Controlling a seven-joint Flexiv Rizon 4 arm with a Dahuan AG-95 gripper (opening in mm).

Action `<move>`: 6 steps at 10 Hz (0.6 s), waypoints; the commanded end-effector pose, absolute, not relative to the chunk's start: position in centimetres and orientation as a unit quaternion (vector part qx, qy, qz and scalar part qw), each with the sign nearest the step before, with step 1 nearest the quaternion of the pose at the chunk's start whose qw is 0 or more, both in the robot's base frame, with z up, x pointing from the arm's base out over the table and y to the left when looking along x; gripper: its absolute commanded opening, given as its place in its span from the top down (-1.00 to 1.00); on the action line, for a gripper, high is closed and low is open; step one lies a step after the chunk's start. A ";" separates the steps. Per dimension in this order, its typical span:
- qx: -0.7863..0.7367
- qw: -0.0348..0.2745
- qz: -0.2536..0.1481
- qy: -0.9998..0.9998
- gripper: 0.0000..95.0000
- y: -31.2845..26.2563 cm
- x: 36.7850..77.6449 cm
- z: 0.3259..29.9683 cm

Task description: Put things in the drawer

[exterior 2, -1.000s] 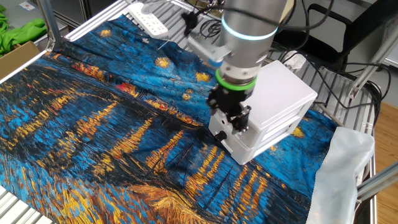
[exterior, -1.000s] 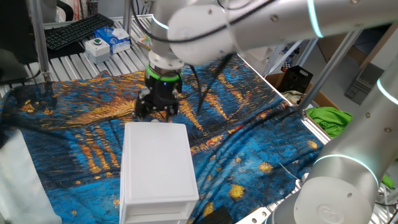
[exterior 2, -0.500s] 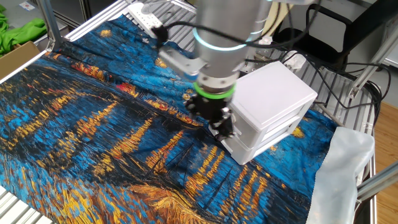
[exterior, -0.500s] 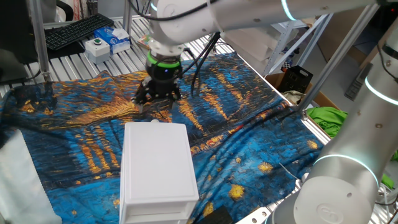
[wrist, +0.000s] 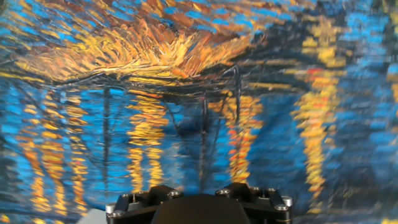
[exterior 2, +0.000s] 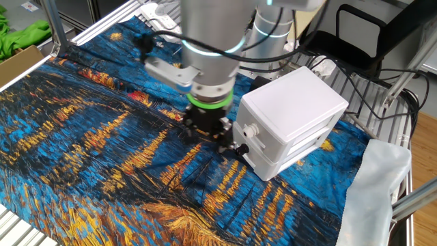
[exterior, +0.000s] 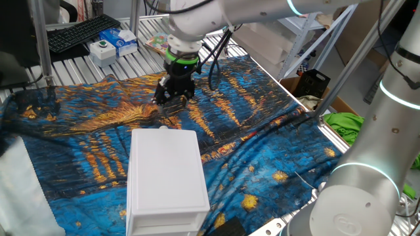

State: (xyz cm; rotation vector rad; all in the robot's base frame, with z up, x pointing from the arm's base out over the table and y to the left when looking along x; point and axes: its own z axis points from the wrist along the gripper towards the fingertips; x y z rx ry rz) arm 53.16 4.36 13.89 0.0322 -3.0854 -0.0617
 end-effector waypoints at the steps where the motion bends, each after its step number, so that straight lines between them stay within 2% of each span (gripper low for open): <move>1: 0.040 0.027 -0.021 -0.999 -0.60 2.6 53.8 13.8; 4: 0.064 0.029 -0.023 -0.997 -0.60 1.2 54.1 13.7; 5: 0.067 0.035 -0.024 -0.997 -0.20 0.8 54.2 13.8; 6: 0.070 0.037 -0.024 -0.997 -0.20 0.5 54.3 13.8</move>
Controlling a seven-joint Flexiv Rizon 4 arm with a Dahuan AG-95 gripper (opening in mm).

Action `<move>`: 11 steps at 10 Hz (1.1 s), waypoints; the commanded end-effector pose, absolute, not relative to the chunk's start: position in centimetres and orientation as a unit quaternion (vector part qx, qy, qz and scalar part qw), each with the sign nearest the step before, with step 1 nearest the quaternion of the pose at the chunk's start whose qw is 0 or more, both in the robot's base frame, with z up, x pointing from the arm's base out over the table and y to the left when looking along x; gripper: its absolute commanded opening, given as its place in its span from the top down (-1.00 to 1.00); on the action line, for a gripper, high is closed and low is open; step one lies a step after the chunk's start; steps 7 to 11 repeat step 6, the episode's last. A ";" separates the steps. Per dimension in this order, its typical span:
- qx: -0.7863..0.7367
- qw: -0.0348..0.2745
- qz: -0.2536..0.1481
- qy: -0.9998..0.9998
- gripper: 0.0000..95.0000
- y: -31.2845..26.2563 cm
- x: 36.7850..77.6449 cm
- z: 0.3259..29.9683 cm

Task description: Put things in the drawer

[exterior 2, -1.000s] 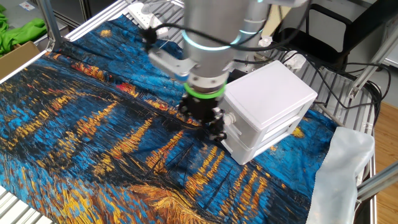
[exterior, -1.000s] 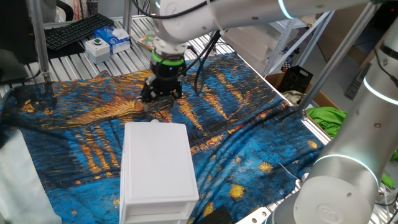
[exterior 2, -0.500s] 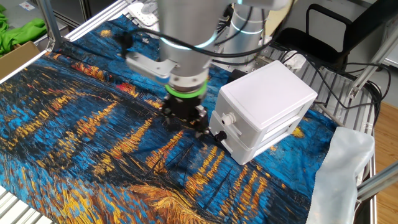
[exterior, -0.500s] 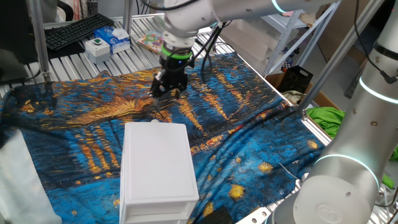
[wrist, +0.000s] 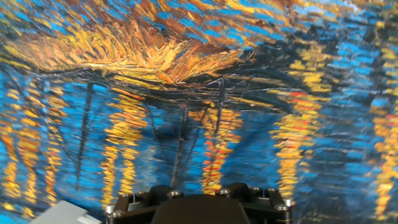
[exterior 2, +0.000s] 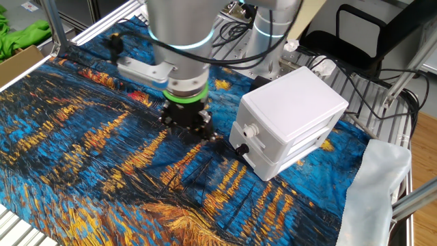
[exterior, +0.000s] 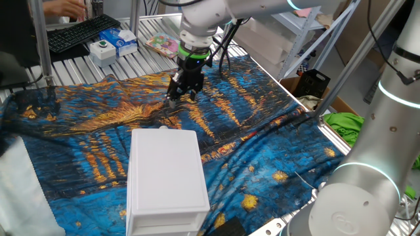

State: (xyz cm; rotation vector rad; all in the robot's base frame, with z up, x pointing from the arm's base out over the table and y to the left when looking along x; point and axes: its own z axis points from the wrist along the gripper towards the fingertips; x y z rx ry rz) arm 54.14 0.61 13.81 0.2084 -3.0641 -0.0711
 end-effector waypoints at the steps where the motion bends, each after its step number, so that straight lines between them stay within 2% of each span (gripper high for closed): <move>1: 0.074 0.036 -0.022 -0.996 -0.20 0.3 54.2 13.7; 4: 0.093 0.036 -0.022 -0.995 -0.20 -0.2 54.2 13.5; 5: 0.104 0.037 -0.022 -0.994 -0.60 -0.2 54.2 13.5; 11: 0.108 0.036 -0.021 -0.993 -0.60 -0.2 54.2 13.5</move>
